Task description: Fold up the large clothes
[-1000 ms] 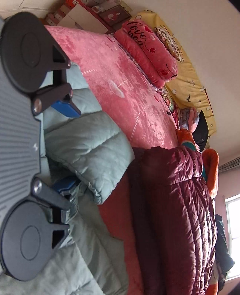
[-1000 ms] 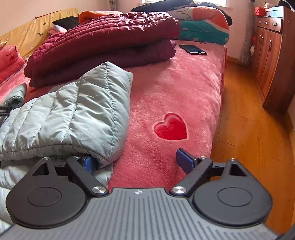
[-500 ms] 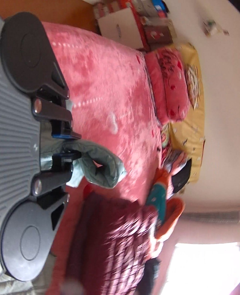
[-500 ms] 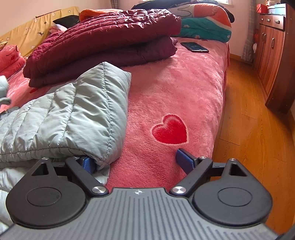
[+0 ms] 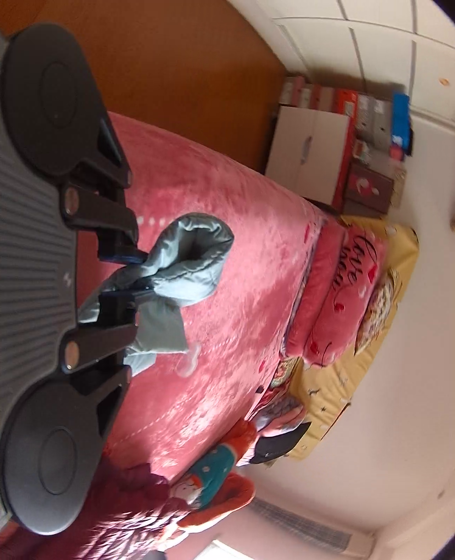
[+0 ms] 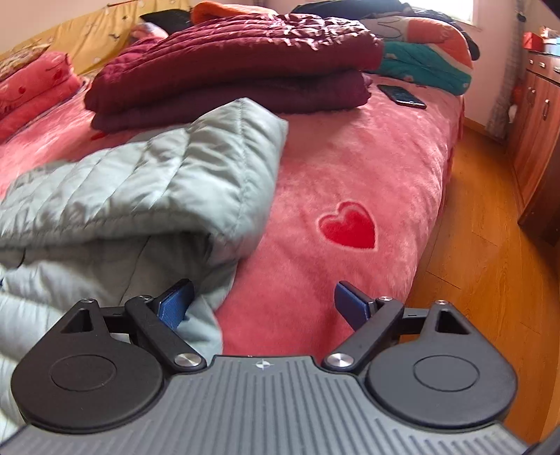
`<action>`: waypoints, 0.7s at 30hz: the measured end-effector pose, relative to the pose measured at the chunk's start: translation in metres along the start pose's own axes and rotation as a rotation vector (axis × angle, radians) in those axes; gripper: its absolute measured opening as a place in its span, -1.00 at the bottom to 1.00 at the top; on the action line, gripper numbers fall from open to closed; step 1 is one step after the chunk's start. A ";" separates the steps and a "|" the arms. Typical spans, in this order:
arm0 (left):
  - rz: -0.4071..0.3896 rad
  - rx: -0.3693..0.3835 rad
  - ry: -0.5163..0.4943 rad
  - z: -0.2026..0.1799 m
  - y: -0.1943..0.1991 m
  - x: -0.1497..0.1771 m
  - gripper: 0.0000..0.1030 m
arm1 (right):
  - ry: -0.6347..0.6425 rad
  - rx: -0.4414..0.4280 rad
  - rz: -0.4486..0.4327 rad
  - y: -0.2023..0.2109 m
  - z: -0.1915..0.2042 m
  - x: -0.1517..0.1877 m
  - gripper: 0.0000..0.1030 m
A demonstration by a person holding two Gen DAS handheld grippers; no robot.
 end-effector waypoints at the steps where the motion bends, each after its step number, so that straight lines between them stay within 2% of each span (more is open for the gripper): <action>1: 0.004 0.007 0.025 0.004 -0.004 0.001 -0.78 | 0.013 0.003 -0.001 0.004 0.002 0.003 1.00; 3: 0.007 0.037 0.062 0.012 -0.011 0.004 -0.78 | 0.027 0.011 0.007 0.014 0.005 0.006 1.00; 5: 0.005 0.064 0.055 0.013 -0.018 0.007 -0.78 | 0.035 -0.002 0.002 0.025 0.012 0.004 1.00; 8: 0.012 0.105 0.101 0.019 -0.028 0.006 -0.78 | 0.087 -0.053 -0.057 0.044 0.038 -0.007 1.00; 11: 0.040 0.130 0.138 0.022 -0.040 0.005 -0.78 | 0.107 -0.152 -0.131 0.055 0.072 -0.023 1.00; 15: 0.052 0.171 0.144 0.023 -0.046 0.004 -0.78 | 0.129 -0.320 -0.177 0.045 0.124 -0.040 0.93; 18: 0.064 0.217 0.167 0.025 -0.046 0.002 -0.78 | 0.247 -0.375 -0.181 0.027 0.171 -0.045 0.74; 21: 0.082 0.242 0.207 0.031 -0.049 0.002 -0.78 | 0.406 -0.386 -0.195 0.009 0.212 -0.044 0.71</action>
Point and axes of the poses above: each gripper's, at about its wrist camera, not at the fingertips, and y roughly against the way its jaws point, z to its left, x to its underside, the point moved 4 cm from there along -y, roughly the way its jaws point, and after that the axes turned 7 degrees about -z, right-handed, at the moved point
